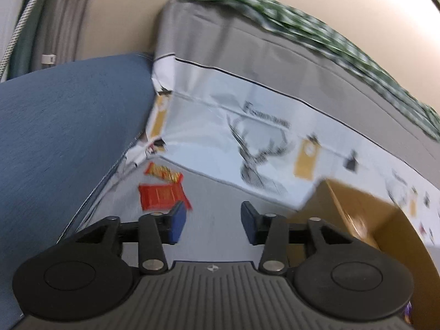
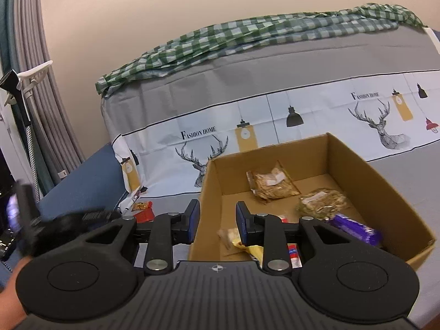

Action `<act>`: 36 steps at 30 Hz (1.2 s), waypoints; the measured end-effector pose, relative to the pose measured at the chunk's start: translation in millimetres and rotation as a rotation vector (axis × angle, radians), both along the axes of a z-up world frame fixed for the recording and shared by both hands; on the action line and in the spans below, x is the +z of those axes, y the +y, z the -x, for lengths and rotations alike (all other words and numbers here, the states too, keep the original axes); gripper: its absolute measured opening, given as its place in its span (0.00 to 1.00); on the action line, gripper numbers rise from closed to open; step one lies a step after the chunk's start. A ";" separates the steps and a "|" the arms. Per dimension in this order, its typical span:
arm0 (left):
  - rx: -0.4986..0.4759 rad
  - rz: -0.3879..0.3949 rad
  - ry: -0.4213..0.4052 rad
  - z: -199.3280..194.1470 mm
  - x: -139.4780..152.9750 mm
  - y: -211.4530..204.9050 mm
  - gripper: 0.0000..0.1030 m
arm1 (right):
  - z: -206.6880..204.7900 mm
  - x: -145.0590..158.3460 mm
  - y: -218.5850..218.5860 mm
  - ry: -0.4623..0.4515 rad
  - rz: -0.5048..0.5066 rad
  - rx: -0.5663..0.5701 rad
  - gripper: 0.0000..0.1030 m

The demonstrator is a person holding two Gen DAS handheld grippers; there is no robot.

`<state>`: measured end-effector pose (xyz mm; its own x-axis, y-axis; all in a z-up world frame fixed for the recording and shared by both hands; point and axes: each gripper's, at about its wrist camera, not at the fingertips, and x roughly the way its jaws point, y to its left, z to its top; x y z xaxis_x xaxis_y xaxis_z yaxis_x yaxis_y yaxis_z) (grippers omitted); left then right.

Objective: Organize snacks
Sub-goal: 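Move both tools back toward the red pack and small wrapped bar, then grasp the red square pack with the left tool while the right tool grasps the wrapped bar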

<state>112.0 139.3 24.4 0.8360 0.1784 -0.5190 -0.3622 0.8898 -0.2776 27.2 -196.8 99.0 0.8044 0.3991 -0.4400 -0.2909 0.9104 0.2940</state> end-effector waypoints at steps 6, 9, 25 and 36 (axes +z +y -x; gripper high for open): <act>0.198 -0.070 0.101 -63.6 -38.4 18.2 0.85 | -3.6 36.3 -16.0 -0.031 0.067 0.041 0.36; 0.238 -0.086 0.146 -84.6 -63.8 30.4 0.85 | -14.7 44.6 -16.8 -0.020 0.081 0.055 0.37; 0.278 -0.151 0.256 -104.8 -96.1 25.0 0.71 | -172.9 46.9 172.8 0.063 0.190 0.443 0.45; 0.479 -0.016 0.271 -71.6 -85.8 28.0 0.83 | -280.7 -73.6 343.8 0.177 0.525 0.724 0.49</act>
